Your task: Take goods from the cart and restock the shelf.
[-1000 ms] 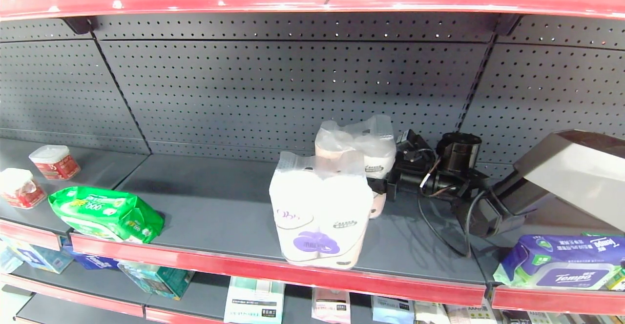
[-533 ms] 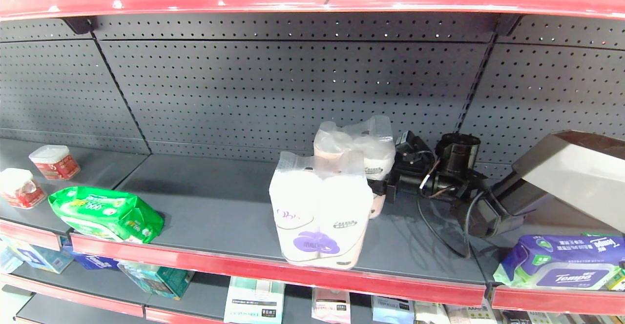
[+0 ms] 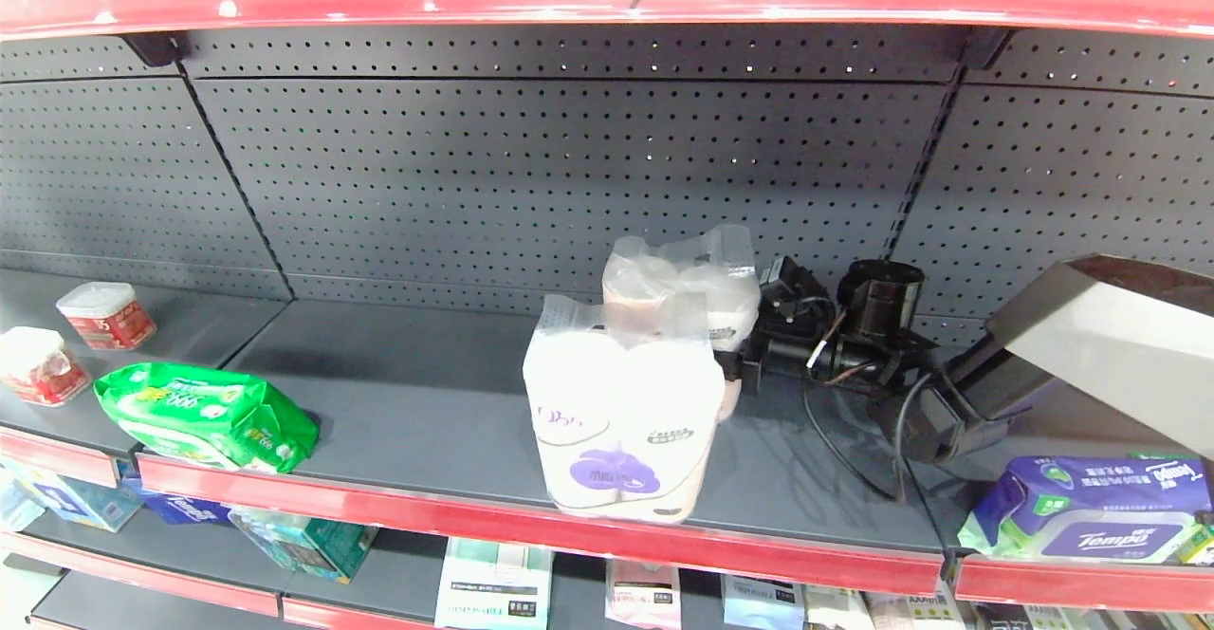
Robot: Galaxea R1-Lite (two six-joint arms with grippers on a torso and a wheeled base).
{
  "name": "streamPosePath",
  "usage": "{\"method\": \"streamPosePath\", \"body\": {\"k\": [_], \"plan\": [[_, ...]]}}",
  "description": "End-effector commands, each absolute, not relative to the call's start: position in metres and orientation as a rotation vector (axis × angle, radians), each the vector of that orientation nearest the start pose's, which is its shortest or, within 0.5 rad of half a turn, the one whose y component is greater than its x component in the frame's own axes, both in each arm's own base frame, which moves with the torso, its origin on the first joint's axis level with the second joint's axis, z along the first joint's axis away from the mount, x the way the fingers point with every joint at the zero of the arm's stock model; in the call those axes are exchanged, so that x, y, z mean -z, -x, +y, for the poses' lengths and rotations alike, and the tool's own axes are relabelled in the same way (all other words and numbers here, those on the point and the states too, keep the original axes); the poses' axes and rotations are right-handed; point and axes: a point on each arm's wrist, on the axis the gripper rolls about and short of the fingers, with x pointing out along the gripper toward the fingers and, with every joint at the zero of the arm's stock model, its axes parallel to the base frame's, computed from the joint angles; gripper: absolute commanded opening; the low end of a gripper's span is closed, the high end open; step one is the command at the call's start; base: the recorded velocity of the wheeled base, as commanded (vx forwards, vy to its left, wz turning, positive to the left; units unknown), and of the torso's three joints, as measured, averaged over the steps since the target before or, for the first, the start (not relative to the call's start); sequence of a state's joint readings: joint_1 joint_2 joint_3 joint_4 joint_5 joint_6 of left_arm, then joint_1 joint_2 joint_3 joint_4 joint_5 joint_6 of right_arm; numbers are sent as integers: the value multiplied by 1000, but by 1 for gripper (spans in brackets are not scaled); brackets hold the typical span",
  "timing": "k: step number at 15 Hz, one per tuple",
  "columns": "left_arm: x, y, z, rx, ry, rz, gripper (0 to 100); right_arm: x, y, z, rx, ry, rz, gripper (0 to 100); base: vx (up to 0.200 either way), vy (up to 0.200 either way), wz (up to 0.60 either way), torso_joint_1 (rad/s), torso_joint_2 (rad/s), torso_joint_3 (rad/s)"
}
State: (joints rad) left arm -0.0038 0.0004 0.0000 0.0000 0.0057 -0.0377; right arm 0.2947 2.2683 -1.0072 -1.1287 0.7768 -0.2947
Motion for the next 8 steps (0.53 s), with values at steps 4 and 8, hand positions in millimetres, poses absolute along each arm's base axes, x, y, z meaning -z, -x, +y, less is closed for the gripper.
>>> {"method": "streamPosePath", "body": {"k": [4, 8], "plan": [[-75, 23, 0, -3, 38, 0, 100, -74, -394, 138, -1080, 239, -36, 0, 0, 0, 0, 0, 0, 0], [-75, 23, 0, -3, 38, 0, 100, -74, -395, 137, -1030, 242, -27, 0, 0, 0, 0, 0, 0, 0]]}}
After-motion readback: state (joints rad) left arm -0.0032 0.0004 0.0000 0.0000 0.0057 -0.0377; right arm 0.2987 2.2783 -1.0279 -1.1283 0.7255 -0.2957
